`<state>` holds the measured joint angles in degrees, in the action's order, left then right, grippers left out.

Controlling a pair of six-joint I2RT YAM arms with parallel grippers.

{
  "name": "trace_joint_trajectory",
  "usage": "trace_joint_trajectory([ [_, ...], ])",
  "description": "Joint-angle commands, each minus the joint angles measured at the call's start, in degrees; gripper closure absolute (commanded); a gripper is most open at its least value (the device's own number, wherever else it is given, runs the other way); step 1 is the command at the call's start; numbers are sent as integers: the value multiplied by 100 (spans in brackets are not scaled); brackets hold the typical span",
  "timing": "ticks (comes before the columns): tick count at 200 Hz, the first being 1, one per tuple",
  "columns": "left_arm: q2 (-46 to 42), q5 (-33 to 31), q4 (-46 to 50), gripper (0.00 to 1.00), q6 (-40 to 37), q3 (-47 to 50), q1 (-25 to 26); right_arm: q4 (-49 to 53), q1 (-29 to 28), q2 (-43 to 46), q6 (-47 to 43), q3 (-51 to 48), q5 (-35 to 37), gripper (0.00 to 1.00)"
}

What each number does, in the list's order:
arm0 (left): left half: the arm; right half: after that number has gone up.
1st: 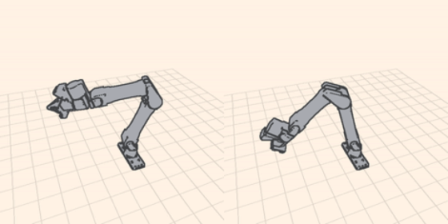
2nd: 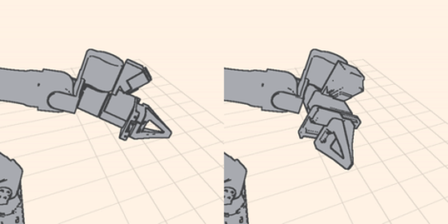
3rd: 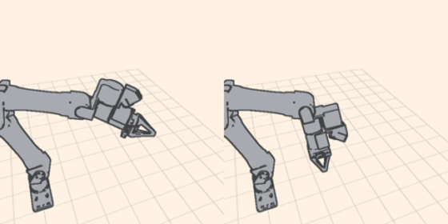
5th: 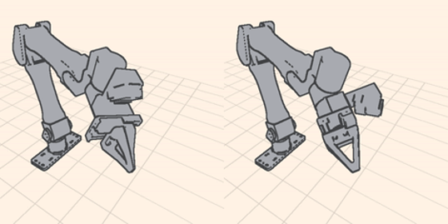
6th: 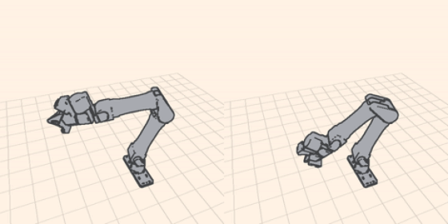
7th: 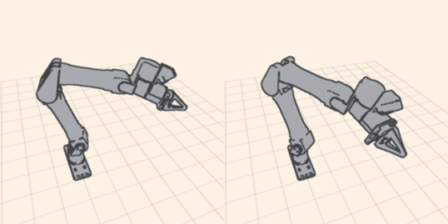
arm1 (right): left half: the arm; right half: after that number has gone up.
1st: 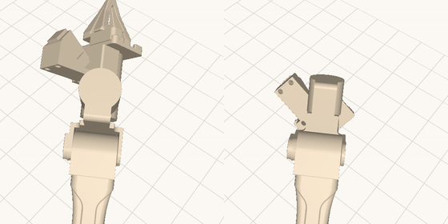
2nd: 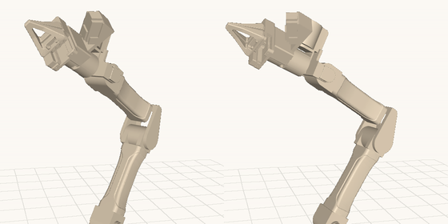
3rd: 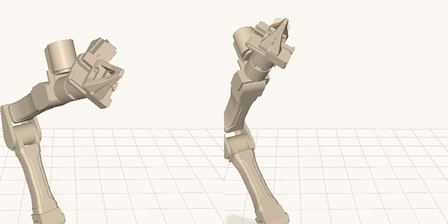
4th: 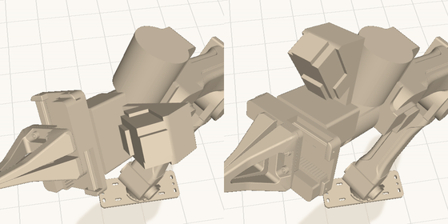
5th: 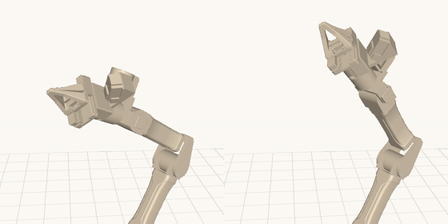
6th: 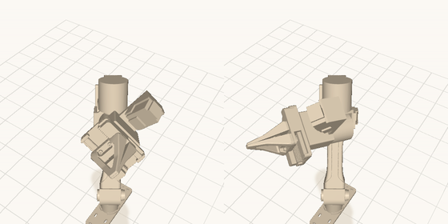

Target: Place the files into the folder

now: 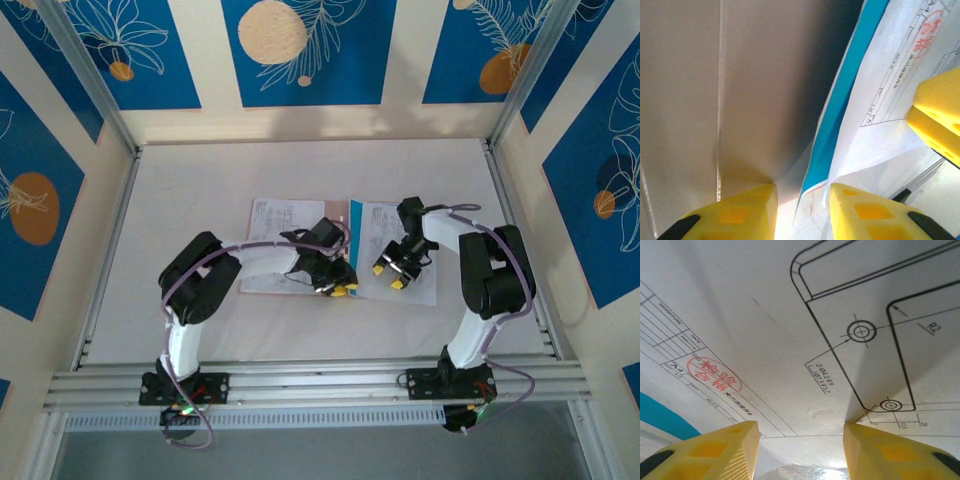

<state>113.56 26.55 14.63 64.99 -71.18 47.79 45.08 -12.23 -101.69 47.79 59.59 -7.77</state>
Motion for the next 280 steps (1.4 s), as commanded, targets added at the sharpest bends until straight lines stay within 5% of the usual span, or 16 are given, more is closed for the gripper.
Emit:
trace_joint_trajectory([
  [1, -222, -144, 207, 67, -62, -53, -86, 19, -51, -181, -215, 94, 129, 51],
  [83, 60, -19, 170, 59, -72, -330, -86, 14, -184, -403, -595, 331, 50, 51],
  [280, 470, 61, 320, 78, -201, -643, -61, 89, -382, -220, -807, 48, 35, 51],
])
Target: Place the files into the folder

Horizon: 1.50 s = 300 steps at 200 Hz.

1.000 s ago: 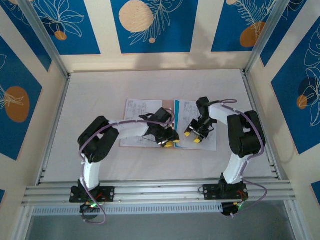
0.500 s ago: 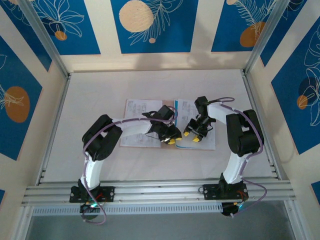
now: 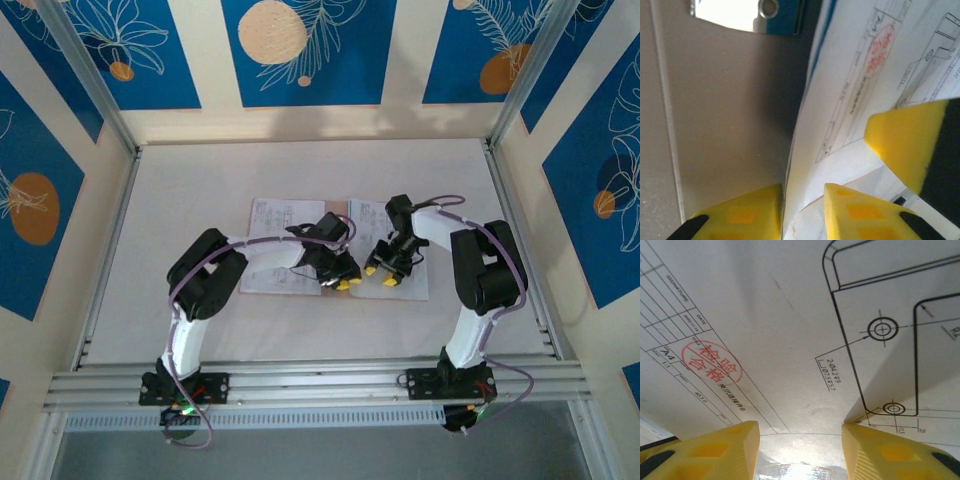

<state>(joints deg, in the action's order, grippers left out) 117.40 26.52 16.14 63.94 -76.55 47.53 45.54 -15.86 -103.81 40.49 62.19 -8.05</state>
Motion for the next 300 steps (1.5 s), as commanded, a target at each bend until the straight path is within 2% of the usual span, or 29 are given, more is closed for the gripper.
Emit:
trace_joint_trajectory([
  [1, 83, 63, 170, 79, -99, -105, -38, 43, -21, -8, -81, -214, 65, 51],
  [32, 107, 84, 176, 100, -84, -82, -33, 59, 5, 1, -94, -132, 99, 51],
  [50, 138, 163, 138, 100, -49, -79, -16, 18, 4, 211, -90, -72, 149, 47],
  [84, 167, 321, -70, 100, 54, -75, 15, 72, 69, 838, 15, 79, 472, 33],
  [89, 173, 352, -89, 100, 67, -85, 11, 82, 80, 924, 35, 103, 510, 28],
  [98, 199, 404, -134, 100, 76, -119, 16, 88, 128, 1082, 68, 133, 552, 27],
  [147, 300, 696, -210, 100, 42, -299, 16, 146, 436, 1591, 143, 170, 621, 27],
  [224, -71, 404, -625, 100, 471, 453, -94, 14, 481, 1595, 169, -57, 484, 29],
  [300, -312, 115, -293, 100, 208, 475, -110, -67, 387, 1487, 199, -146, 384, 30],
])
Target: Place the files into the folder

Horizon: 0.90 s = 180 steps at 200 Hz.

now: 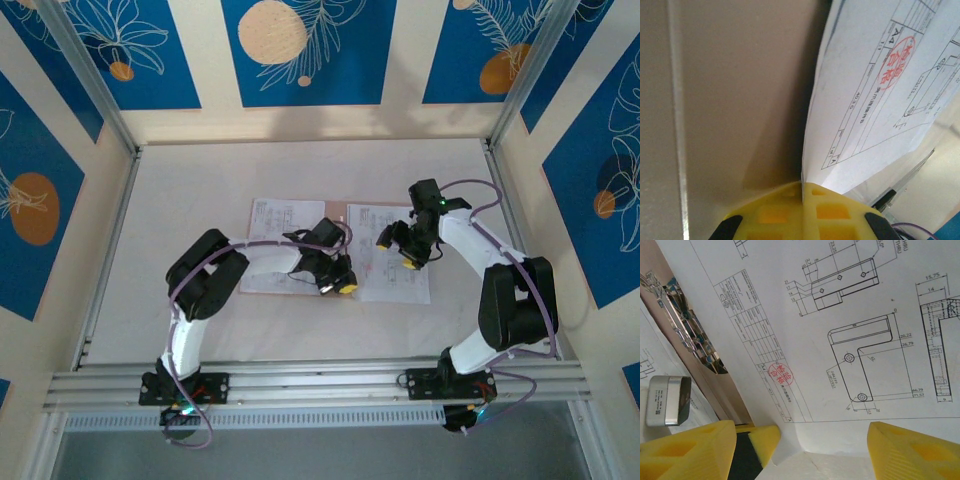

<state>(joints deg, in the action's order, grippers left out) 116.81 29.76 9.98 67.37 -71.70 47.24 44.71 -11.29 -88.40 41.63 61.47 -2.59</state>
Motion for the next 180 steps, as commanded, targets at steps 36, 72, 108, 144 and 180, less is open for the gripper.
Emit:
trace_joint_trajectory([
  [36, -300, -208, 156, 100, 39, 200, -101, 7, -153, -131, 109, -22, -163, 30],
  [72, -283, -154, -75, 100, 223, 323, -101, 14, -145, -292, 126, 81, -240, 30],
  [108, -265, -155, -101, 100, 240, 316, -101, 104, -123, -808, 222, 322, -363, 33],
  [144, -294, -165, -67, 100, 219, 330, -97, 119, -127, -1347, 337, 584, -365, 36],
  [180, -342, -190, 8, 96, 193, 349, -101, 285, -150, -1799, 305, 824, -405, 38],
])
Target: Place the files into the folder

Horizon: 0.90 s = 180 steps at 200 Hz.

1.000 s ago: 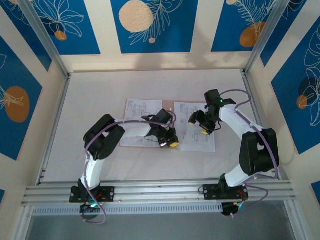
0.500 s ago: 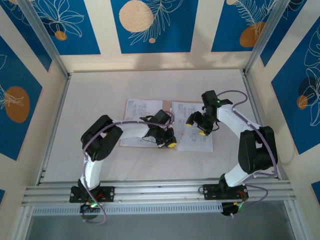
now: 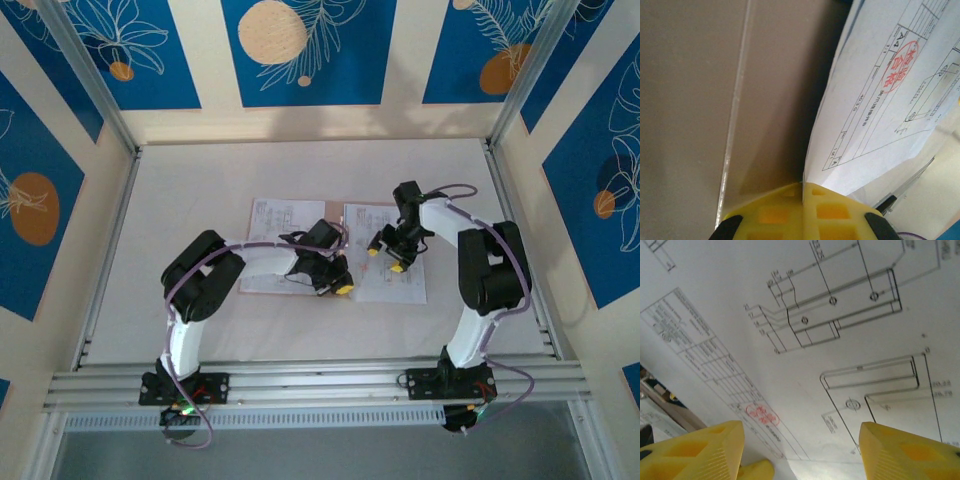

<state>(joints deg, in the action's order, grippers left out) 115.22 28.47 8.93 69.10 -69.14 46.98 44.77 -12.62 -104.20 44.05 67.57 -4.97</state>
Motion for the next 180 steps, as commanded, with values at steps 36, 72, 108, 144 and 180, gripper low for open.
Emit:
trace_joint_trajectory([
  [36, -229, -83, 162, 89, -2, 99, -71, 382, -47, -446, -42, 284, -221, 38],
  [72, -256, -96, 236, 84, -28, 91, -65, 439, -58, -581, -178, 340, -228, 38],
  [108, -281, -115, 349, 80, -72, 70, -66, 444, -74, -682, -289, 395, -226, 38],
  [144, -350, -191, 508, 73, -146, 57, -64, 458, -98, -770, -410, 462, -259, 38],
  [180, -412, -272, 776, 65, -261, -20, -62, 488, -136, -821, -544, 452, -254, 39],
])
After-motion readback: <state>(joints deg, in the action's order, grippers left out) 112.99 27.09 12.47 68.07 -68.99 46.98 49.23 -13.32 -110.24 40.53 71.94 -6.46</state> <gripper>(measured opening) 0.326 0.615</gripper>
